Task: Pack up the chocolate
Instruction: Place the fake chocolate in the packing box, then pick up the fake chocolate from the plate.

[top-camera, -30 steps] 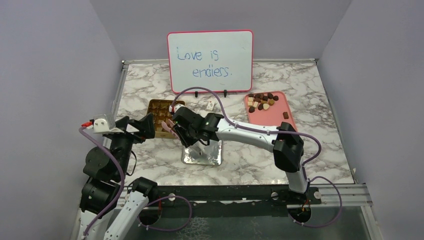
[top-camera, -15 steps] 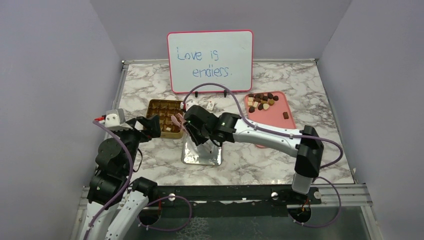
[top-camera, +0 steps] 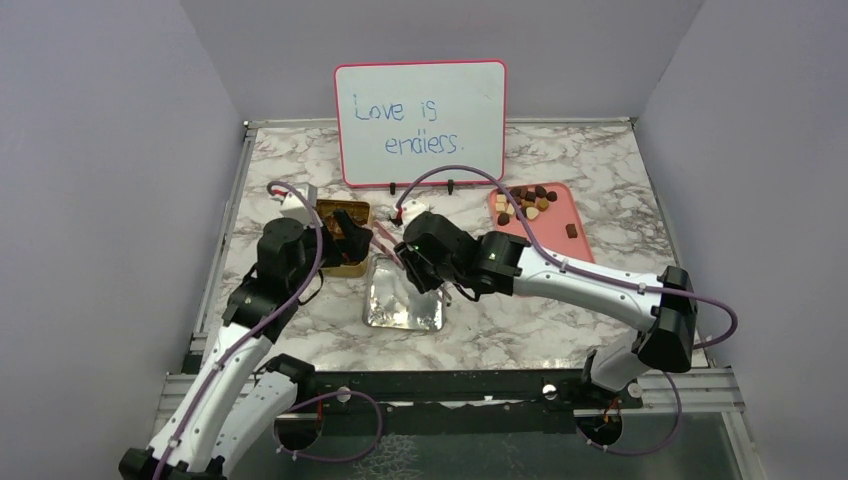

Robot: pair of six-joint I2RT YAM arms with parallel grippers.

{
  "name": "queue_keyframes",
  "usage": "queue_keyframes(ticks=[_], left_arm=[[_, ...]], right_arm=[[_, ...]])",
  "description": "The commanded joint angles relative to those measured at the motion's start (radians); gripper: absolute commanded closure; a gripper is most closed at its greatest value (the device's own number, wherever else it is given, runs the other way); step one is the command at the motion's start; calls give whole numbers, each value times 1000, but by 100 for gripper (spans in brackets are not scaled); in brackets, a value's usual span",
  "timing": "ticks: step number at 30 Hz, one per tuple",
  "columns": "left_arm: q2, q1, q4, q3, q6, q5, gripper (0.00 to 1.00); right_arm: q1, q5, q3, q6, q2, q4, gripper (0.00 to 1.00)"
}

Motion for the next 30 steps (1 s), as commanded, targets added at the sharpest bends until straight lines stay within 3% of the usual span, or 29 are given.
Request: queue_keyframes(ticks=[1,5,14,22,30], left_arm=[[120,-6,90,7,-17,139,1],[202,-6,67,-4,22,124,2],[258,-6,69,-16,49,269,1],[153,-6,85,-22,18,291,1],[7,-6,105,-106,9,298,1]], right_arm=[[4,-15,-20,-18,-72,23,63],[4,28,-42,-17,-113,20,63],[4,76,-76,9,-155,-1,64],[-5,177,-71,99,-136,-109,63],[-131,215,-95,122,-164,-186,63]])
